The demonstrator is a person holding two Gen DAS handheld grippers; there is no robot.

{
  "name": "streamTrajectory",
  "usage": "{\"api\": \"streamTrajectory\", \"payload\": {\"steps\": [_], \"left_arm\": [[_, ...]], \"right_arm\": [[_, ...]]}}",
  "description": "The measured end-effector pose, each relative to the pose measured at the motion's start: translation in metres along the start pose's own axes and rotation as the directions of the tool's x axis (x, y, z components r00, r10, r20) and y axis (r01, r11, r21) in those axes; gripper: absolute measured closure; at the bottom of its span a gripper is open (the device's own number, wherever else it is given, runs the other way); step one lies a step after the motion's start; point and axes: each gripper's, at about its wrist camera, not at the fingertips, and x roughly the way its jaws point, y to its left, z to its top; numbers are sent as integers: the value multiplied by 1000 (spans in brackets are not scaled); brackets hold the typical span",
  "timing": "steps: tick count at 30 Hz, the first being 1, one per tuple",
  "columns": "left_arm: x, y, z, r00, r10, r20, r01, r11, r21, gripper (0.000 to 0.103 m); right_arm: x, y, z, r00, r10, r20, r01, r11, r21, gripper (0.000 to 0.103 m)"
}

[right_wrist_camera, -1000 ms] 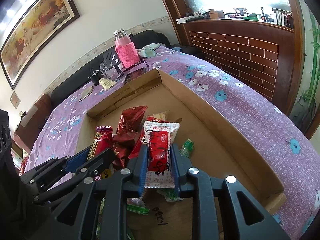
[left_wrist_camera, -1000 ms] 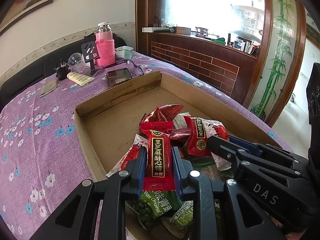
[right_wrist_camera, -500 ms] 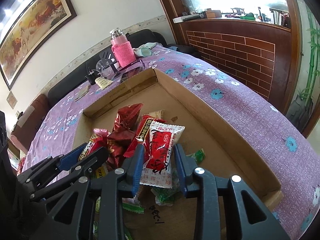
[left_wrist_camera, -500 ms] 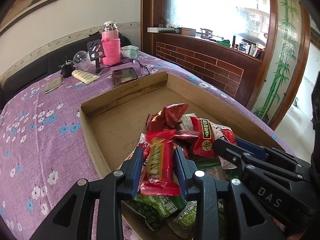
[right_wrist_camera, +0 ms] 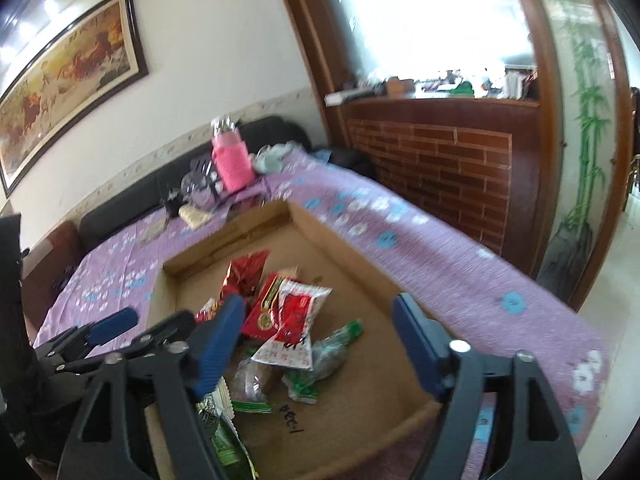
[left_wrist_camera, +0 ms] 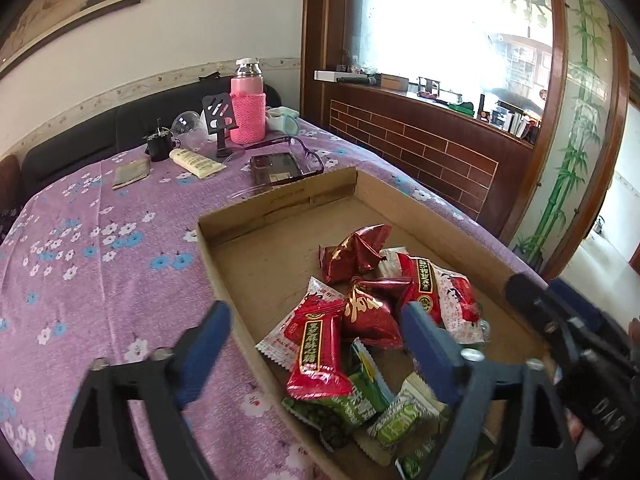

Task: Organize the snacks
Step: 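Lower both snacks into the box and open both grippers, then withdraw both grippers from the box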

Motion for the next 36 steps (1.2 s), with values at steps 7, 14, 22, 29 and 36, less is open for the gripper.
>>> {"api": "streamTrajectory", "payload": {"steps": [7,14,22,29,36], "left_arm": [[-27,15,-8,997,52,-49,-46,992,114,1],[-25,29,-26,993,113,-26,-109,987,121,1],[-26,30,-29,996,91,-25,-87,988,130,1],[-23,27,-28,988,153,-23,-148,977,152,1],[-28,23,-28,988,156,1,-154,973,173,1]], "right_arm": [[-17,12,0,997,-74,12,75,996,-58,15],[-15,25,-6,994,-107,11,108,993,-57,15],[-11,36,-5,991,-133,21,135,987,-88,15],[-7,33,-6,991,-136,16,137,987,-84,15],[-5,29,-6,991,-133,16,133,988,-77,15]]}}
